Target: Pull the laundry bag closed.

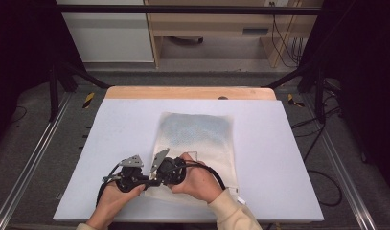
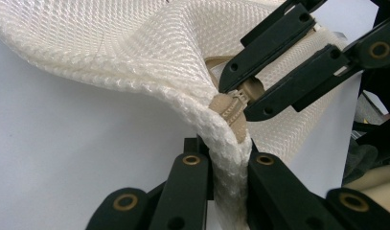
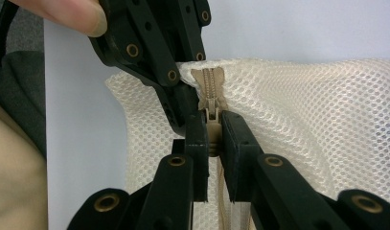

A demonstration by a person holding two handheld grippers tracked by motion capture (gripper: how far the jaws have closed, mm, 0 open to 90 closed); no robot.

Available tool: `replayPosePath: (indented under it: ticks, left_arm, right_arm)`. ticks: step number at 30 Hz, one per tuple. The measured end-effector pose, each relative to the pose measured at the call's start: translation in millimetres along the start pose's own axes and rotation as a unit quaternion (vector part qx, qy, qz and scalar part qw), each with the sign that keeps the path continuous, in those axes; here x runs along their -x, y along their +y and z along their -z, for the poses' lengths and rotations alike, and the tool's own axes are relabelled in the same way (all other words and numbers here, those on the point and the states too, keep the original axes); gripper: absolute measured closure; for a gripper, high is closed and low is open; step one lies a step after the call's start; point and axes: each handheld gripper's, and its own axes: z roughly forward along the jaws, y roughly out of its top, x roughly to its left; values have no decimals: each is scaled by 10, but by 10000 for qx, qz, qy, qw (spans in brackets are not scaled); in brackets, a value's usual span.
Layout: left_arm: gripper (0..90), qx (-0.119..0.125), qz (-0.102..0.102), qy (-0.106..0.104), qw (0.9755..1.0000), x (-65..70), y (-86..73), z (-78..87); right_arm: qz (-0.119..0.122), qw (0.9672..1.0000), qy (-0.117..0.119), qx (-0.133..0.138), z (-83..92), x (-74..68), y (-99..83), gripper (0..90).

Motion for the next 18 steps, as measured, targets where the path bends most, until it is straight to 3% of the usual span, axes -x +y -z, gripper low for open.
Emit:
replayPosePath:
  ticks: [18]
  left_arm:
    - [882, -27, -81, 21, 10000, 24, 14, 4]
  right_arm:
    - [6, 10000, -5, -80, -4, 4, -26, 823]
